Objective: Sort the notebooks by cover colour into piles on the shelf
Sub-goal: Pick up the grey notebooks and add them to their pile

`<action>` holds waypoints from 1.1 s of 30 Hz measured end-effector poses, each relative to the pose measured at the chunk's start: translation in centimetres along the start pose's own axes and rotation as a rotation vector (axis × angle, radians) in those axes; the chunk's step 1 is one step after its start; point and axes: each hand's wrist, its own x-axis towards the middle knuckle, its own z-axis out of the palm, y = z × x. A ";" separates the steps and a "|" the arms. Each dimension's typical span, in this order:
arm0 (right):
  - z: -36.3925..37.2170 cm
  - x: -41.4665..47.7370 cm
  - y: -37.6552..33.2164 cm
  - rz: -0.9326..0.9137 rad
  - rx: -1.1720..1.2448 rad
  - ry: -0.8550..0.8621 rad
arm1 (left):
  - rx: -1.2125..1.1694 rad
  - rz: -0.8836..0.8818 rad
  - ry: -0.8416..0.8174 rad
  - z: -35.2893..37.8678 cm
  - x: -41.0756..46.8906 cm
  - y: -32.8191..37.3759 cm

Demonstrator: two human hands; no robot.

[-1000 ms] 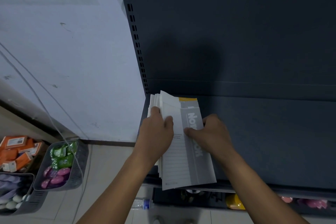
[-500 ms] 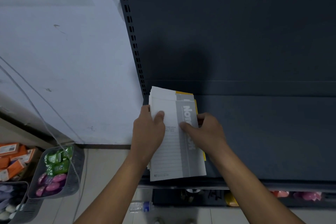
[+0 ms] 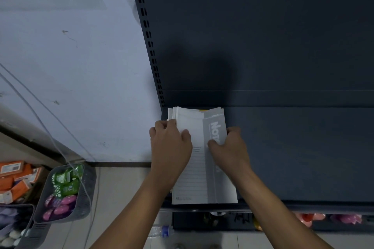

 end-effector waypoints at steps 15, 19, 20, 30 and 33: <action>-7.6 -0.8 -1.4 0.087 0.527 -0.062 | -0.584 -0.051 -0.297 -1.3 0.3 5.0; -11.1 -2.2 0.2 0.083 0.505 0.019 | -0.618 0.021 -0.371 0.8 -0.9 8.3; -12.2 -2.6 0.9 0.087 0.498 0.052 | -0.609 0.042 -0.393 1.6 -1.3 9.3; -26.5 -6.2 8.3 0.139 0.563 0.428 | -0.464 0.310 -0.591 8.5 -8.0 24.5; -32.3 -7.1 11.3 0.147 0.598 0.487 | -0.492 0.354 -0.635 11.3 -11.0 30.2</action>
